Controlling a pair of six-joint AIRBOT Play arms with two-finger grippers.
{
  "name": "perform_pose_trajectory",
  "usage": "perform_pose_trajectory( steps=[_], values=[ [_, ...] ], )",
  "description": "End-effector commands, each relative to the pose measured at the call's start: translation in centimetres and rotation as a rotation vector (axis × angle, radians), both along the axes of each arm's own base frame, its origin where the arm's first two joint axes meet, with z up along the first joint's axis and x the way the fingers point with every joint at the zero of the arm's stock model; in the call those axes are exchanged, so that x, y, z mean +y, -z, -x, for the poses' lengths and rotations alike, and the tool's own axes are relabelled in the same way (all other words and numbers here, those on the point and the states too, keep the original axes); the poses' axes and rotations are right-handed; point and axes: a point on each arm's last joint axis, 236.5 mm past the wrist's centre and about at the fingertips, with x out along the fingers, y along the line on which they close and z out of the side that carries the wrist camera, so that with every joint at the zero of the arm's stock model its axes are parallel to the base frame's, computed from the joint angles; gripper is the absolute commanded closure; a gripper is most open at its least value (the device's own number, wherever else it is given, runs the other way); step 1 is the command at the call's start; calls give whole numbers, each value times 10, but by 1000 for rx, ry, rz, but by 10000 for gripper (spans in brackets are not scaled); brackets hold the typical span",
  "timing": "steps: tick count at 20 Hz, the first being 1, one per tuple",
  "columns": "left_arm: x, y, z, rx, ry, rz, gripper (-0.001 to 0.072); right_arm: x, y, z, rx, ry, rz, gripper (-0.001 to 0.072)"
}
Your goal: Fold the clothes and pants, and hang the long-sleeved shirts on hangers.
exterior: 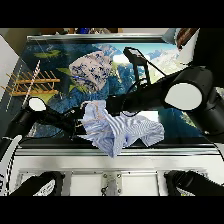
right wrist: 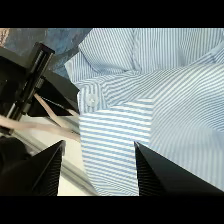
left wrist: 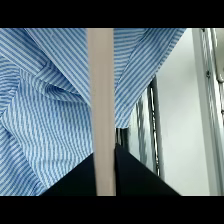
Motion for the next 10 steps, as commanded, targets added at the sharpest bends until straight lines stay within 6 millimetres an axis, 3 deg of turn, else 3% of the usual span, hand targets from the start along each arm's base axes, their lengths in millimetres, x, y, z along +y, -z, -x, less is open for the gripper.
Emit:
perform_pose_trajectory(
  steps=[1, 2, 5, 7, 10],
  values=[
    [0, 0, 0, 0, 2, 0, 692, -17, -13, -3, -127, -116, 42, 216],
    [0, 0, 1, 1, 4, 0, 692, -48, -19, -8, -179, -153, 94, 216],
    [0, 0, 2, 6, 7, 0, 692, -112, -29, -10, -221, -163, 173, 216],
    [0, 0, 2, 6, 7, 0, 692, -136, -35, -7, -253, -157, 154, 217],
    [0, 0, 2, 7, 7, 1, 692, -166, -22, -4, -245, -119, 100, 217]
  ],
)
